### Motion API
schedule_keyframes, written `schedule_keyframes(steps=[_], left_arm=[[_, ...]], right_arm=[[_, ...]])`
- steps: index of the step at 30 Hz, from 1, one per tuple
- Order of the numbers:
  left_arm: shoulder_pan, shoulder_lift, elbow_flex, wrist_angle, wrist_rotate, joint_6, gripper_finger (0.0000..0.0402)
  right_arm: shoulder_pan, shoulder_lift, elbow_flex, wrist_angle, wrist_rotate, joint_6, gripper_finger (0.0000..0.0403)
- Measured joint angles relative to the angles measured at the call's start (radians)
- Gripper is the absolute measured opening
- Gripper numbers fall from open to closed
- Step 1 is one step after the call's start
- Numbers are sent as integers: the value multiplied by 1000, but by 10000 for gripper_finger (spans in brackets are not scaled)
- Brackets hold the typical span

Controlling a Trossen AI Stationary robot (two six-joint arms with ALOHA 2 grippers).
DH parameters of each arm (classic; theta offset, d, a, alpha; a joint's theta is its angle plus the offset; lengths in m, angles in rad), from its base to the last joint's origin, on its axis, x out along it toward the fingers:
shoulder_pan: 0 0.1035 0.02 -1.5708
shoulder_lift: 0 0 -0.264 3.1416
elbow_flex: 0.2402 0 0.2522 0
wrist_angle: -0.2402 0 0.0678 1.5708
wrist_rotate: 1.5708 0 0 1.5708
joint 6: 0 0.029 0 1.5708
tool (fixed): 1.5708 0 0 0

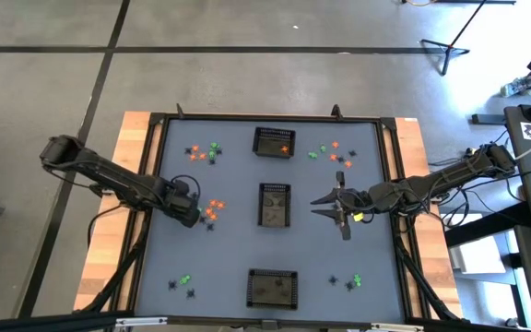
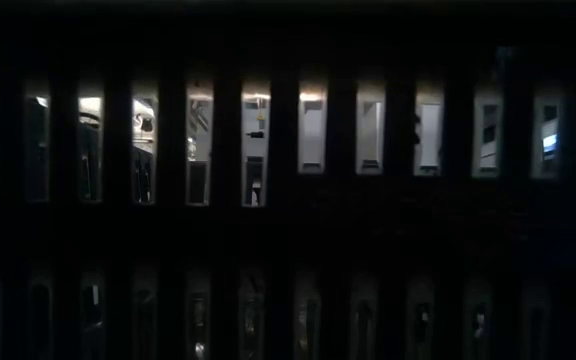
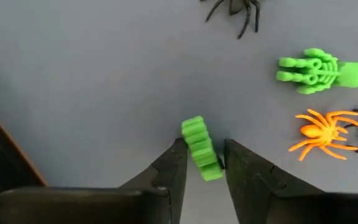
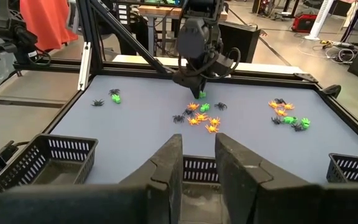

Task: Sort Halloween decoration
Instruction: Put the green skeleton toy into the center black bin

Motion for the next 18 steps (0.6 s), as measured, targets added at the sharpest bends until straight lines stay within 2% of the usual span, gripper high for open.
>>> schedule_keyframes(steps=[7, 11, 15, 18], left_arm=[[-2, 8, 15, 1, -11, 40, 20], [-2, 8, 74, 5, -78, 100, 11], [-2, 8, 161, 28, -199, 194, 15], [-9, 8, 200, 222, -360, 360, 16]], right_arm=[[0, 0, 0, 0, 0, 0, 92], [0, 0, 0, 1, 0, 0, 92], [0, 0, 0, 3, 0, 0, 92], [0, 0, 0, 8, 0, 0, 92]])
